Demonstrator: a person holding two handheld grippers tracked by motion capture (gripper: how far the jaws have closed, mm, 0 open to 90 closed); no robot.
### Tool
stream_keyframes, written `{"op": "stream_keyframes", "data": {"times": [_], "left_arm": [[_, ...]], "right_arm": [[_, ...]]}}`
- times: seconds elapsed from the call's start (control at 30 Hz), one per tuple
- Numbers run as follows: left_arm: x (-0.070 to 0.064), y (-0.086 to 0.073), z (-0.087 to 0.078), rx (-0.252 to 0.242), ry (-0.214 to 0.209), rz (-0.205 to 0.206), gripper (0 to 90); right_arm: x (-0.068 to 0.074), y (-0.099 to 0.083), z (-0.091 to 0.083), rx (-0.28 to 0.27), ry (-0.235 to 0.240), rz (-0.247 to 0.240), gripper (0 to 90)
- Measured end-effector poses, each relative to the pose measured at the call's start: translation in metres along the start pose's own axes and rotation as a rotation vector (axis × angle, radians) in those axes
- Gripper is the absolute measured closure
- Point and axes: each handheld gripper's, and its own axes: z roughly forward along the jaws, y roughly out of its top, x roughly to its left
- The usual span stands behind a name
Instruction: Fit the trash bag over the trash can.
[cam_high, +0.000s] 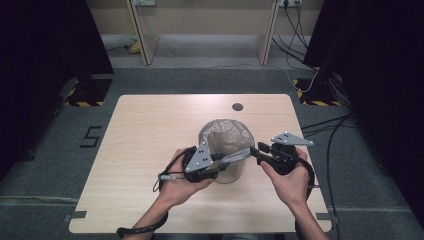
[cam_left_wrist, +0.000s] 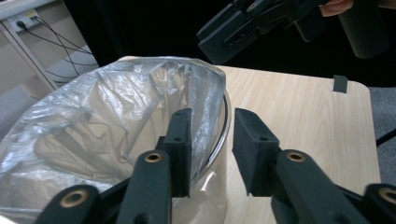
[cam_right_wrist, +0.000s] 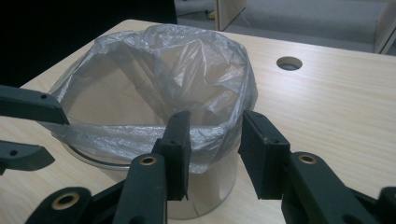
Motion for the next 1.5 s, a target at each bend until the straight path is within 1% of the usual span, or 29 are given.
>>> {"op": "stream_keyframes", "data": {"times": [0.03,0.1,0.2,0.23,0.27,0.3,0.37,0.43,0.53,0.57,0.63,0.67,0.73,0.83,0.9,0.93,0.97,1.03,1.1,1.13,1.17,1.3,1.5], "left_arm": [[0.000,0.000,0.001,0.009,-0.007,-0.001,69.3],[0.000,0.000,0.002,0.016,-0.009,0.001,74.1],[-0.001,0.001,0.002,0.027,0.004,0.032,79.5],[-0.002,0.002,0.003,0.029,0.004,0.045,80.8],[-0.002,0.002,0.003,0.029,0.004,0.045,82.4],[-0.004,0.002,0.004,0.035,-0.001,0.054,83.6],[-0.005,0.001,0.005,0.039,-0.002,0.060,85.4],[-0.004,0.002,0.005,0.026,0.004,0.062,86.4],[-0.003,0.004,0.001,0.003,0.005,0.055,85.0],[-0.002,0.005,0.000,-0.006,0.007,0.042,82.5],[0.002,0.005,-0.001,-0.011,0.010,0.011,73.0],[0.003,0.004,-0.001,-0.011,0.011,0.003,71.1],[0.004,0.003,-0.001,0.001,0.009,-0.002,69.9],[0.004,0.002,0.000,0.014,-0.004,-0.009,69.3],[0.004,0.001,0.002,0.025,-0.009,-0.010,71.7],[0.004,0.001,0.003,0.033,-0.005,-0.001,74.9],[0.003,0.001,0.003,0.047,0.002,0.021,77.0],[0.001,0.001,0.004,0.051,0.000,0.043,81.3],[-0.002,0.002,0.004,0.058,0.003,0.069,83.6],[-0.002,0.002,0.004,0.058,0.003,0.069,84.5],[-0.004,0.002,0.004,0.059,0.011,0.091,85.4],[-0.006,0.001,0.004,0.056,0.010,0.102,89.3],[-0.011,0.001,0.002,0.045,0.036,0.148,89.7]], "right_arm": [[0.000,0.000,0.001,0.004,0.002,0.001,62.2],[0.000,-0.001,0.003,0.007,0.008,0.009,61.9],[-0.001,-0.001,0.004,0.004,0.010,0.015,61.2],[-0.001,-0.001,0.005,0.006,0.012,0.018,61.0],[-0.001,-0.001,0.005,0.006,0.012,0.018,61.0],[0.000,-0.001,0.006,0.005,0.015,0.021,60.8],[0.000,-0.001,0.007,0.009,0.018,0.023,61.1],[0.000,-0.001,0.007,0.010,0.016,0.024,61.6],[0.000,-0.001,0.006,0.003,0.010,0.021,61.7],[0.001,-0.001,0.004,-0.002,0.011,0.013,61.4],[0.003,0.001,0.002,-0.016,0.023,-0.004,60.9],[0.005,0.002,0.002,-0.019,0.030,-0.015,60.7],[0.006,0.002,0.002,-0.016,0.039,-0.018,60.2],[0.009,0.002,0.007,-0.001,0.046,-0.030,58.8],[0.009,0.001,0.010,0.005,0.043,-0.031,58.2],[0.009,0.001,0.010,0.007,0.035,-0.029,58.3],[0.008,0.000,0.011,0.008,0.031,-0.026,58.3],[0.007,-0.001,0.010,0.008,0.023,-0.022,58.4],[0.006,-0.002,0.010,0.012,0.021,-0.028,58.5],[0.006,-0.002,0.010,0.012,0.021,-0.028,58.5],[0.006,-0.004,0.010,0.015,0.022,-0.024,58.7],[0.005,-0.005,0.009,0.013,0.021,-0.021,59.7],[0.006,-0.007,0.009,0.013,0.024,-0.012,63.1]]}}
